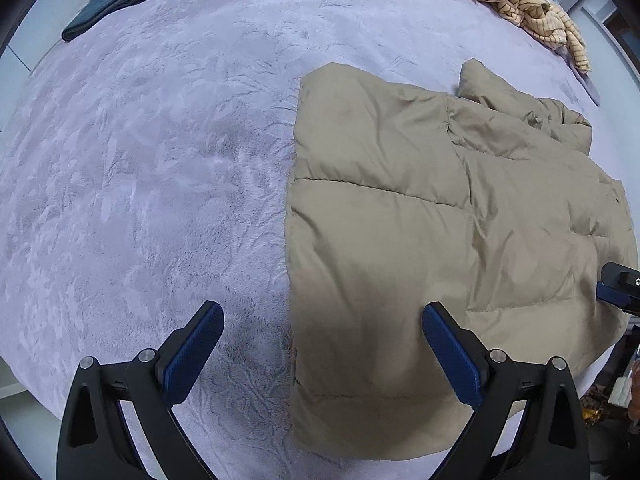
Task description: Fold large clothes
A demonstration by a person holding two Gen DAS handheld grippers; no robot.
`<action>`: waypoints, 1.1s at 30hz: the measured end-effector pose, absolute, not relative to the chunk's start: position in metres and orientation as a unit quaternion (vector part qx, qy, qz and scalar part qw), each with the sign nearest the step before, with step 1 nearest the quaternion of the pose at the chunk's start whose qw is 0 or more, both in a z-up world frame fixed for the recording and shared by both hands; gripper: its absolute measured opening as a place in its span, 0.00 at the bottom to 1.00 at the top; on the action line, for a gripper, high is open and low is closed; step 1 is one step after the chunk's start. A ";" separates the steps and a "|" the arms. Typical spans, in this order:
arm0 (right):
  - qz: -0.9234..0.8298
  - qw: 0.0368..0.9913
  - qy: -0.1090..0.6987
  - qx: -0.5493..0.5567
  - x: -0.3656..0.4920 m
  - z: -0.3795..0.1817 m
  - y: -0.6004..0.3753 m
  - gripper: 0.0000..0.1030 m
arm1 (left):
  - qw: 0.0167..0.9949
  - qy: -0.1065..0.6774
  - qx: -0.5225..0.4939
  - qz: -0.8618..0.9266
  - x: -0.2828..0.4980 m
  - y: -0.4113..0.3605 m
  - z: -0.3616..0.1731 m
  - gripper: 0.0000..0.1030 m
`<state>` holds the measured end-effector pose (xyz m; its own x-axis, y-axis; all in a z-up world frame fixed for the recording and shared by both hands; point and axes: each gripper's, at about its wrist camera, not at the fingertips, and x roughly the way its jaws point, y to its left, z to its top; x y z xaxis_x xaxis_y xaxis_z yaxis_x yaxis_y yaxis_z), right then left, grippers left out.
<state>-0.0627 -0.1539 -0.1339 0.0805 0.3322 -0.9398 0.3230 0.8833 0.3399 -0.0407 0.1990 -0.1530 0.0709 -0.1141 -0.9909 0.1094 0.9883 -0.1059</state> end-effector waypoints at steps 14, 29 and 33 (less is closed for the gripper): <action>-0.012 0.681 0.695 0.228 -0.057 -0.148 -0.152 1.00 | 0.666 0.694 -0.169 -0.214 -0.010 0.248 -0.190 0.97; -0.014 0.681 0.705 0.199 -0.055 -0.155 -0.141 1.00 | 0.578 0.716 -0.171 -0.353 0.009 0.179 -0.238 0.97; -0.013 0.678 0.710 0.189 -0.052 -0.157 -0.139 1.00 | 0.567 0.719 -0.158 -0.370 0.010 0.166 -0.245 0.97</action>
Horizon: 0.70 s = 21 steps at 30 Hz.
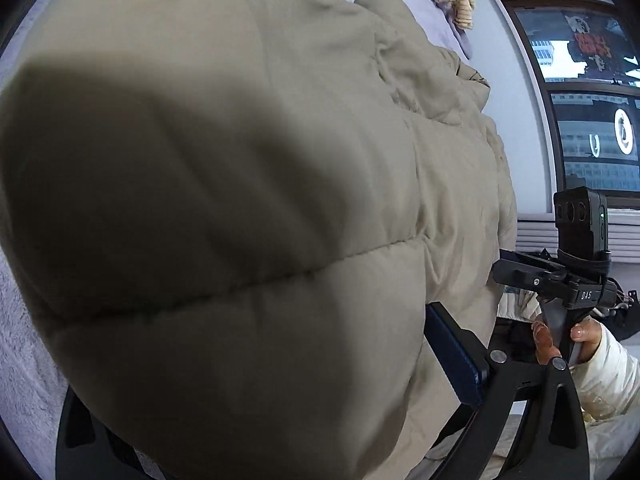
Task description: Fold large clothes
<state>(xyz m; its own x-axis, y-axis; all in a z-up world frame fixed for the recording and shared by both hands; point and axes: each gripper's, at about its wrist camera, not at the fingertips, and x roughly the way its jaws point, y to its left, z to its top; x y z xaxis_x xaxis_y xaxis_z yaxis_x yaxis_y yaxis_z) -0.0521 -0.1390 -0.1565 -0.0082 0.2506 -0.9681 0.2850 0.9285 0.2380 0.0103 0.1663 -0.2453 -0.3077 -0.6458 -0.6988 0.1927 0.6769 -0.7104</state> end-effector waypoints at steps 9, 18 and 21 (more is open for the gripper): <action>-0.003 0.709 0.680 0.186 -0.052 -0.115 -0.157 0.89 | 0.554 0.715 -0.178 -0.386 0.008 0.163 -0.220 0.30; -0.011 0.722 0.647 0.246 -0.041 -0.157 -0.202 0.07 | 0.568 0.692 -0.203 -0.396 0.000 0.130 -0.123 0.25; 0.010 0.719 0.647 0.253 -0.030 -0.175 -0.208 0.04 | 0.581 0.687 -0.194 -0.391 -0.005 0.094 -0.086 0.25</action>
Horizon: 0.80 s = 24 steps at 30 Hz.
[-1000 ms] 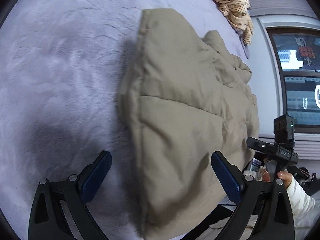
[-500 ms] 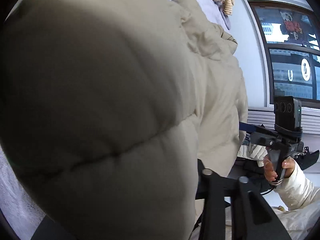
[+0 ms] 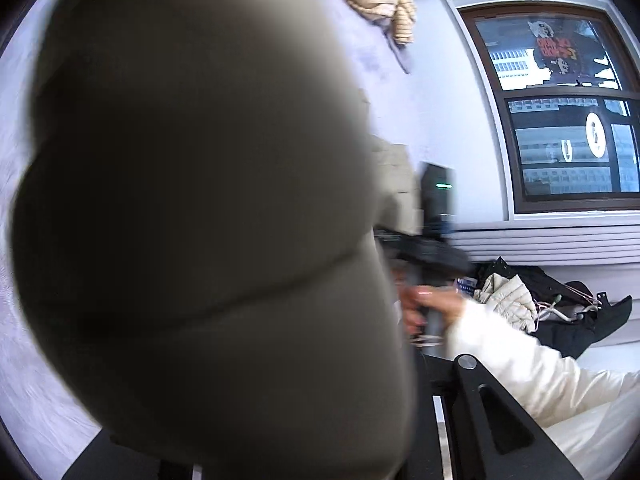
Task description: Fold large clothes
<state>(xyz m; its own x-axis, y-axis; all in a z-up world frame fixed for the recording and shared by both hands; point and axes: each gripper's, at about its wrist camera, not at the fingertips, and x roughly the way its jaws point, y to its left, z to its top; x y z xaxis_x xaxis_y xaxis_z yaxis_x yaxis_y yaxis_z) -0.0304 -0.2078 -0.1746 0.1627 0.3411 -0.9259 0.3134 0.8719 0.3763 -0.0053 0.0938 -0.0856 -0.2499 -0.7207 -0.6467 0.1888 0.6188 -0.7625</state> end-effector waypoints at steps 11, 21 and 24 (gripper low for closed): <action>0.086 0.687 0.642 0.331 -0.044 -0.168 -0.258 0.02 | 0.620 0.696 -0.102 -0.348 -0.023 -0.078 -0.021 0.34; 0.005 0.709 0.562 0.426 -0.174 -0.115 -0.366 0.06 | 0.524 0.737 -0.113 -0.413 -0.010 -0.210 -0.092 0.70; -0.027 0.722 0.550 0.420 -0.213 -0.097 -0.375 0.46 | 0.528 0.730 -0.108 -0.421 -0.012 -0.228 -0.107 0.83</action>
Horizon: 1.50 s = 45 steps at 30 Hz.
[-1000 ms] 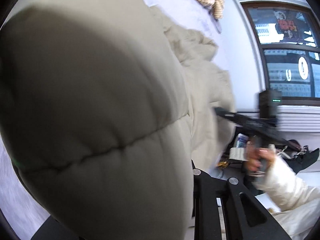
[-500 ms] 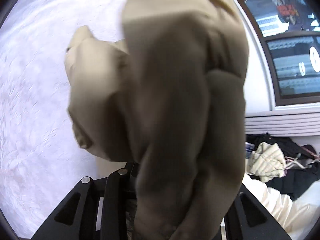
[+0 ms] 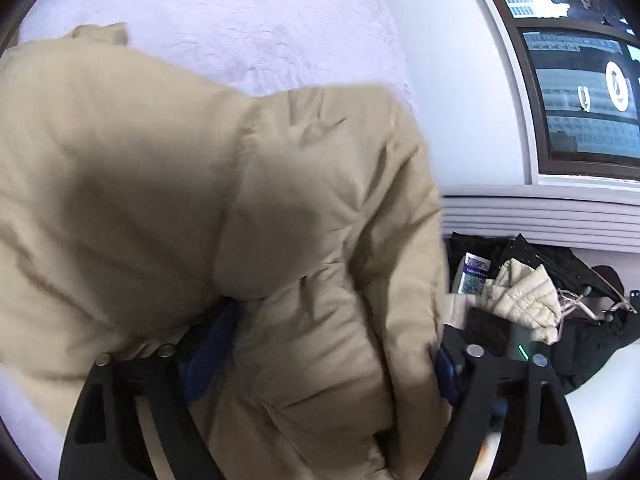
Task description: Fold large clothes
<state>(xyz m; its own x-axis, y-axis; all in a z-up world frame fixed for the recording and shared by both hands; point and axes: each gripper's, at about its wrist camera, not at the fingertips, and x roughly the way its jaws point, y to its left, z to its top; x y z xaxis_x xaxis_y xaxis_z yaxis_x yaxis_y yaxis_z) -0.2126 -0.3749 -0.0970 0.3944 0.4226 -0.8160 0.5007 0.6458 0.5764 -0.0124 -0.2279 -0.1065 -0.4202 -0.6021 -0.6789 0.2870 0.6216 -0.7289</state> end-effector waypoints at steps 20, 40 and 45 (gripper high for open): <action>-0.079 0.806 0.516 0.279 -0.195 -0.038 -0.341 0.15 | 0.774 0.553 0.014 -0.309 -0.004 -0.197 -0.043 0.83; -0.131 0.723 0.527 0.428 -0.259 -0.113 -0.445 0.33 | 0.773 0.552 0.109 -0.293 -0.016 -0.289 -0.129 0.83; -0.117 0.770 0.495 0.386 -0.252 -0.063 -0.452 0.41 | 0.772 0.557 0.111 -0.285 -0.012 -0.282 -0.132 0.85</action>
<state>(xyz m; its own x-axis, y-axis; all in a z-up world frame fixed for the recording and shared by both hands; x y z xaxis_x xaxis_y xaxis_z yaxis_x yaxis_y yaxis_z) -0.2524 -0.4515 -0.0630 0.4819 0.2024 -0.8525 0.5616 0.6755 0.4778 -0.0123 -0.2820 -0.1317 0.2179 -0.3172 -0.9230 0.5636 0.8130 -0.1464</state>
